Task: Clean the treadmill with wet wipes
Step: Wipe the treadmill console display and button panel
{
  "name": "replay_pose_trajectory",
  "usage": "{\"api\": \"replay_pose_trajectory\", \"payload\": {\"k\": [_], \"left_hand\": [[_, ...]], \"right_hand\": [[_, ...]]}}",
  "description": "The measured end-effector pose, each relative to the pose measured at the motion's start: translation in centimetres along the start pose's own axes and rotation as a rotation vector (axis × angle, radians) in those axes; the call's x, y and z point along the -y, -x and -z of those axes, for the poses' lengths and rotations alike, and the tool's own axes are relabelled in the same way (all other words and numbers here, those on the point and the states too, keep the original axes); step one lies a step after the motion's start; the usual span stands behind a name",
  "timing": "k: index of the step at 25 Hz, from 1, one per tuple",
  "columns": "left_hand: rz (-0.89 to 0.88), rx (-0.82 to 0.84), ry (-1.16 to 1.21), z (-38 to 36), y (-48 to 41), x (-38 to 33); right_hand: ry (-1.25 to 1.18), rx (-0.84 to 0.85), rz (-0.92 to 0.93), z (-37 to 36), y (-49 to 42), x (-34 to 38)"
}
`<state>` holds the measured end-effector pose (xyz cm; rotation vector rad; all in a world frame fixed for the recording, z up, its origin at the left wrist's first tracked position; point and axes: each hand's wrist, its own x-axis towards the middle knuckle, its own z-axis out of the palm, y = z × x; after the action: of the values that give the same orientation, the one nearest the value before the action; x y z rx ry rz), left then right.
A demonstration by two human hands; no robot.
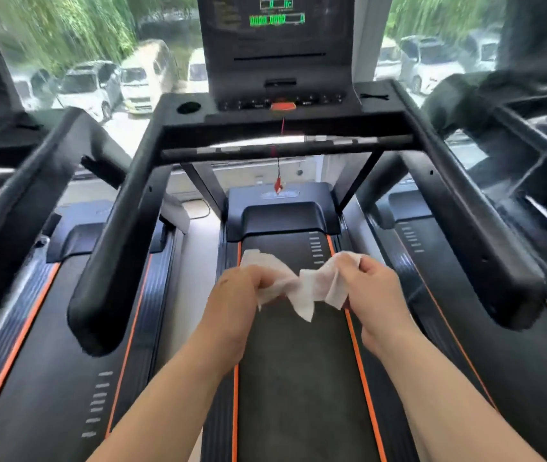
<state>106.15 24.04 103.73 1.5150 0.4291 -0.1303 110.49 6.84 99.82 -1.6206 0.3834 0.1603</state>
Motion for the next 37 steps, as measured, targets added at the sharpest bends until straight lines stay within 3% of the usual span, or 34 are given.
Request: {"api": "replay_pose_trajectory", "payload": {"k": [5, 8, 14, 16, 19, 22, 23, 25, 28, 32, 37], "left_hand": [[0.104, 0.078, 0.257, -3.8, -6.6, -11.3], [0.159, 0.139, 0.210, -7.4, -11.5, -15.3], [0.118, -0.026, -0.031, -11.2, -21.3, -21.1], [0.117, -0.076, 0.097, -11.1, -24.0, -23.4], [0.080, -0.009, 0.292, -11.0, -27.8, -26.9], [0.020, 0.113, 0.271, -10.1, -32.3, -29.3], [0.016, 0.085, 0.273, -9.4, -34.3, -29.7], [0.001, 0.021, 0.297, -8.1, -38.1, -31.2], [-0.052, 0.111, 0.282, -5.2, -45.7, -33.6], [-0.026, 0.094, 0.425, -2.0, -54.7, -38.0], [0.154, 0.053, 0.650, 0.6, -62.4, -43.0]], "right_hand": [[0.021, 0.017, 0.069, 0.7, -6.1, 11.5], [0.055, 0.018, 0.134, 3.0, -11.8, 16.3], [0.112, 0.080, 0.290, 4.8, -23.8, 24.6], [0.093, 0.164, 0.282, 3.8, -27.1, 26.7], [-0.004, 0.224, 0.225, 1.4, -32.5, 29.1], [-0.131, 0.255, 0.129, -1.4, -37.4, 31.2], [-0.154, 0.267, 0.099, -2.4, -39.1, 31.9], [-0.183, 0.237, 0.051, -4.3, -42.1, 33.4], [-0.261, 0.180, 0.049, -8.3, -46.3, 37.3], [-0.408, 0.077, 0.120, -14.1, -51.2, 43.0], [-0.521, -0.038, 0.165, -20.0, -56.8, 48.3]]}}
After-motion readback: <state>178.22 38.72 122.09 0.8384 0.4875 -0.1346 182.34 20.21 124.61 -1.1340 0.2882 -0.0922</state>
